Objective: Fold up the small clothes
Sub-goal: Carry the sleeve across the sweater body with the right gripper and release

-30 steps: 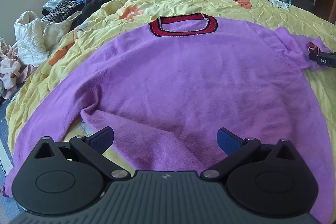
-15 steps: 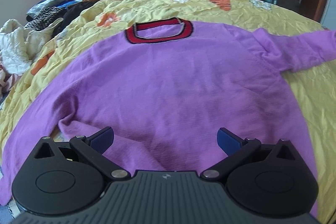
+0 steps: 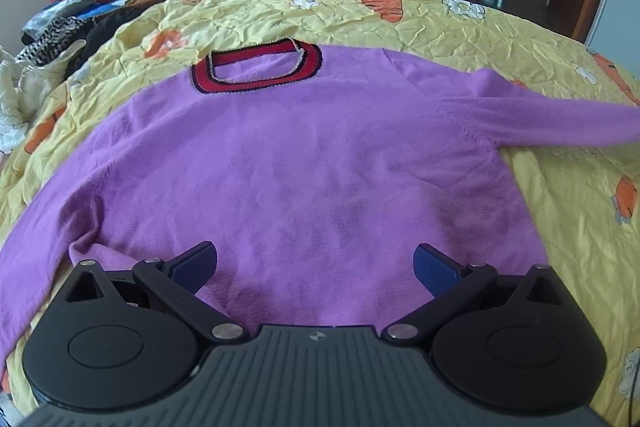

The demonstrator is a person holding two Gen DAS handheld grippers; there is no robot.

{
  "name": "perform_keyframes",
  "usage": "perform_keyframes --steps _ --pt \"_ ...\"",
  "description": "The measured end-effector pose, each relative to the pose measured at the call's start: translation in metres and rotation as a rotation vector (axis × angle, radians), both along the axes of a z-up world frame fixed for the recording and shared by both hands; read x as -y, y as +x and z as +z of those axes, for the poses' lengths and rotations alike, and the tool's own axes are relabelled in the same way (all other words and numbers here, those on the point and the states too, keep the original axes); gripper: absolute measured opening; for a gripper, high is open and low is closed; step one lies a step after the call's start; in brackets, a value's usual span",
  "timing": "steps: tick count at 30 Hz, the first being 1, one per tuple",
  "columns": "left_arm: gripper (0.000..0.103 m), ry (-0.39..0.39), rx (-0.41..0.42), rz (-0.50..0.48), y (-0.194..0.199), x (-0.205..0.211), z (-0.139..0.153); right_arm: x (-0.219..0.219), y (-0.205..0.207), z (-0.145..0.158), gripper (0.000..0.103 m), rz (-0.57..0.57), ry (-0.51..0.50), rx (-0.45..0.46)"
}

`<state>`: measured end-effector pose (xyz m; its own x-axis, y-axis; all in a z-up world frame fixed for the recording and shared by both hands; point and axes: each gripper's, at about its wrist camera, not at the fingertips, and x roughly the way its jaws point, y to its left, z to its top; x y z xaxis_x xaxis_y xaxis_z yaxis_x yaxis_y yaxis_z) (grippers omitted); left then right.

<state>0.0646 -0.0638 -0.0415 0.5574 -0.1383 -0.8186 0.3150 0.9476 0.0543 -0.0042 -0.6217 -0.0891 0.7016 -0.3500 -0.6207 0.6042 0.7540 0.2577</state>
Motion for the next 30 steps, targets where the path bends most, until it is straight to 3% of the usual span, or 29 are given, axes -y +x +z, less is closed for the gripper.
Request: perform_keyframes --steps 2,5,11,20,26,30 --pt "0.103 -0.019 -0.028 0.005 0.001 -0.004 -0.002 -0.002 -0.004 -0.021 0.005 -0.002 0.016 -0.052" --pt "0.103 -0.028 -0.031 -0.012 -0.001 -0.012 -0.003 -0.016 -0.026 -0.033 0.005 -0.002 0.06 0.001" --pt "0.103 -0.001 -0.015 -0.01 0.006 -0.024 -0.003 -0.055 -0.043 0.003 0.005 0.064 0.076 0.139" --pt "0.103 -0.036 -0.013 0.028 0.014 -0.056 0.003 -0.127 -0.006 0.06 0.005 0.225 0.068 0.273" --pt "0.103 -0.033 0.001 0.079 0.022 -0.087 0.009 -0.217 0.038 0.091 0.005 0.42 0.143 0.385" --pt "0.103 -0.029 -0.006 0.109 0.029 -0.104 0.01 -0.278 0.072 0.094 0.005 0.539 0.23 0.425"
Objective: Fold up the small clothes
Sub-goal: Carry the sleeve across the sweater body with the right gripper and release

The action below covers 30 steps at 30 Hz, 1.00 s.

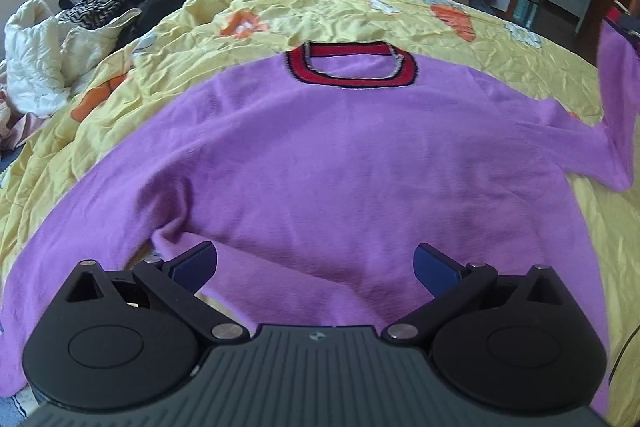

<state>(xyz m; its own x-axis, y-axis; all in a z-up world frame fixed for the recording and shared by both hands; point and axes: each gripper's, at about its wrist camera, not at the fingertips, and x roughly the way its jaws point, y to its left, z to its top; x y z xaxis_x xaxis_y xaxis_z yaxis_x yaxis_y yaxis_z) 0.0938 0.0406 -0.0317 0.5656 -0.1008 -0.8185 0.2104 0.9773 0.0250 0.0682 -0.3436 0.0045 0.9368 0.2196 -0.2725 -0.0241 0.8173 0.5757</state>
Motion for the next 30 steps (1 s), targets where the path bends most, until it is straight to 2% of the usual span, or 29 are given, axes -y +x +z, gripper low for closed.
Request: perform_keyframes --steps 7,15,18,26,28,30 --pt "0.103 -0.001 0.011 0.021 -0.001 -0.023 0.005 -0.102 0.059 -0.025 0.005 0.194 0.105 -0.054" --pt "0.103 0.021 -0.01 0.046 -0.005 -0.038 -0.002 -0.192 0.103 -0.084 0.005 0.311 0.129 -0.196" --pt "0.103 0.03 -0.009 0.051 -0.009 -0.042 -0.002 -0.218 0.108 -0.089 0.005 0.354 0.133 -0.205" --pt "0.103 0.047 -0.008 0.079 -0.01 -0.049 0.0 -0.264 0.128 -0.078 0.005 0.451 0.161 -0.187" --pt "0.103 0.048 -0.014 0.085 -0.008 -0.05 0.0 -0.274 0.131 -0.079 0.005 0.453 0.139 -0.187" --pt "0.103 0.049 -0.014 0.087 -0.009 -0.051 -0.001 -0.28 0.135 -0.085 0.005 0.457 0.159 -0.2"
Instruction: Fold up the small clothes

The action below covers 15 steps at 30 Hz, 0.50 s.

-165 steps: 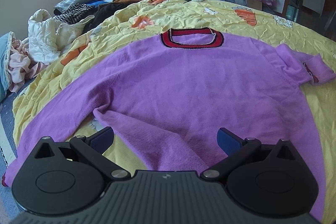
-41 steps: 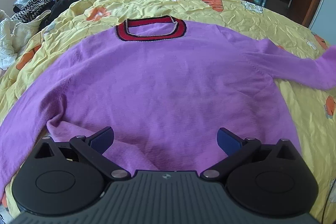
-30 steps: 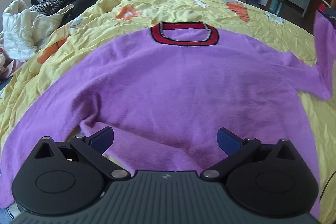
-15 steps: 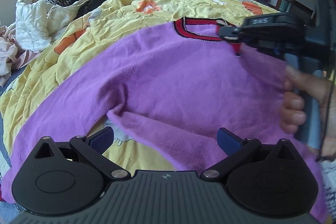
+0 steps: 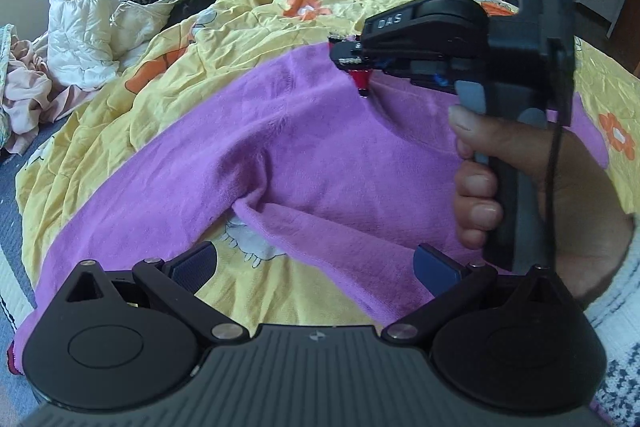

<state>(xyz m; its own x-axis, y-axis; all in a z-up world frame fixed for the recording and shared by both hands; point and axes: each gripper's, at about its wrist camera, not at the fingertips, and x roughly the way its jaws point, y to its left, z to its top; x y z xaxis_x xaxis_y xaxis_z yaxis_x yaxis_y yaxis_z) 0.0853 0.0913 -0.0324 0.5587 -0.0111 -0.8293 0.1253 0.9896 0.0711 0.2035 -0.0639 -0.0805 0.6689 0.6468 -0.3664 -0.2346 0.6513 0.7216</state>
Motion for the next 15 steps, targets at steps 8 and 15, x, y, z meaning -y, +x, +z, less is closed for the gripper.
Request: perform_keyframes --steps 8,15 --pt "0.103 0.013 -0.005 0.007 0.004 0.004 -0.002 -0.036 0.024 -0.029 0.009 0.056 -0.139 -0.062" --pt "0.103 0.012 0.04 0.007 0.013 0.003 0.005 0.025 -0.044 0.013 0.091 0.019 -0.319 0.156"
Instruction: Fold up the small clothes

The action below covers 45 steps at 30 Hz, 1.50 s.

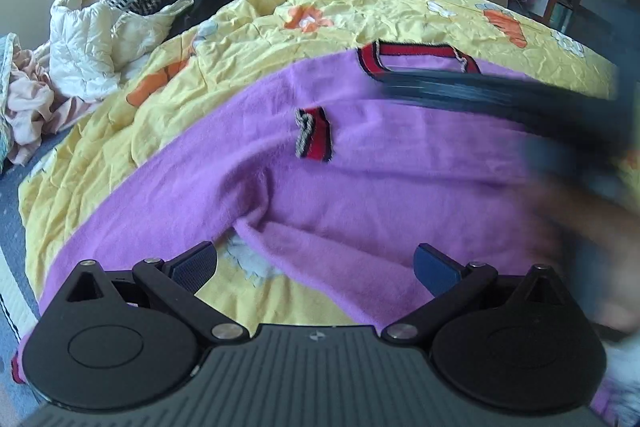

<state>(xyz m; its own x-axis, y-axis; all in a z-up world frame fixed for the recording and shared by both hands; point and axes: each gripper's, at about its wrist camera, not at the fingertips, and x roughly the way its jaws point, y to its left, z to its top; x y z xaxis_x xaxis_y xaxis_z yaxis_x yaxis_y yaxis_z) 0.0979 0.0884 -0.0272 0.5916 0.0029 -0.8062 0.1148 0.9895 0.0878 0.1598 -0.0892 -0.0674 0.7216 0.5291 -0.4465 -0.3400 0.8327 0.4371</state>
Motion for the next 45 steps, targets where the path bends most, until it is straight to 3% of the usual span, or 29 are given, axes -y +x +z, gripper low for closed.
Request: perform_keyframes --steps 2,4,6,8,12,14,15,17,18,19,21,25,28,30,33,37,39,41,44,45 --pt "0.103 -0.003 0.02 0.028 0.01 -0.005 0.0 0.057 -0.037 0.009 0.091 -0.1 -0.029 0.075" --pt "0.103 -0.039 0.031 0.054 0.025 -0.012 -0.001 0.116 -0.065 0.009 0.091 -0.231 -0.083 0.071" --pt "0.103 -0.104 0.046 0.067 0.041 -0.019 -0.002 0.171 -0.086 0.0 0.092 -0.367 -0.132 0.022" --pt "0.103 -0.206 0.065 0.032 0.061 -0.021 -0.006 0.216 -0.096 -0.014 0.093 -0.426 -0.11 -0.03" --pt "0.103 -0.361 0.029 -0.028 0.114 -0.011 -0.025 0.255 -0.091 -0.037 0.092 -0.501 -0.073 -0.118" --pt "0.103 -0.392 0.004 -0.038 0.138 -0.002 -0.038 0.249 -0.084 -0.048 0.092 -0.496 -0.068 -0.136" --pt "0.103 -0.37 -0.022 -0.047 0.149 0.005 -0.047 0.243 -0.082 -0.05 0.083 -0.469 -0.062 -0.109" --pt "0.103 -0.27 -0.057 -0.013 0.164 0.013 -0.066 0.223 -0.077 -0.047 0.061 -0.534 -0.257 -0.12" --pt "0.103 -0.215 -0.076 -0.001 0.17 0.016 -0.075 0.213 -0.084 -0.042 0.06 -0.571 -0.301 -0.067" --pt "0.103 -0.176 -0.09 0.008 0.174 0.016 -0.082 0.212 -0.089 -0.038 0.06 -0.543 -0.249 -0.016" --pt "0.103 -0.078 -0.053 0.033 0.171 0.014 -0.087 0.2 -0.085 -0.03 0.06 -0.438 -0.176 -0.01" --pt "0.103 -0.074 -0.02 0.091 0.171 -0.005 -0.092 0.153 -0.059 -0.032 0.061 -0.277 -0.286 -0.014" --pt "0.103 -0.043 -0.013 0.103 0.172 -0.011 -0.09 0.133 -0.044 -0.056 0.06 -0.284 -0.474 -0.083" --pt "0.103 -0.004 -0.017 0.131 0.172 -0.019 -0.086 0.145 -0.052 -0.064 0.078 -0.312 -0.471 -0.057" --pt "0.103 -0.046 -0.016 0.144 0.158 -0.038 -0.071 0.157 -0.059 -0.055 0.081 -0.347 -0.433 -0.084" --pt "0.103 -0.252 -0.013 0.101 0.125 -0.063 -0.058 0.143 -0.071 -0.036 0.081 -0.294 -0.349 -0.041" --pt "0.103 -0.295 -0.018 0.116 0.12 -0.067 -0.061 0.126 -0.068 -0.031 0.083 -0.256 -0.311 -0.023" --pt "0.103 -0.214 -0.021 0.159 0.124 -0.064 -0.069 0.104 -0.056 -0.031 0.086 -0.205 -0.28 -0.04" --pt "0.103 0.024 -0.063 0.225 0.128 -0.054 -0.085 0.068 -0.038 -0.039 0.087 -0.169 -0.322 -0.067" --pt "0.103 0.042 -0.055 0.231 0.121 -0.057 -0.083 0.059 -0.035 -0.042 0.087 -0.17 -0.342 -0.088"
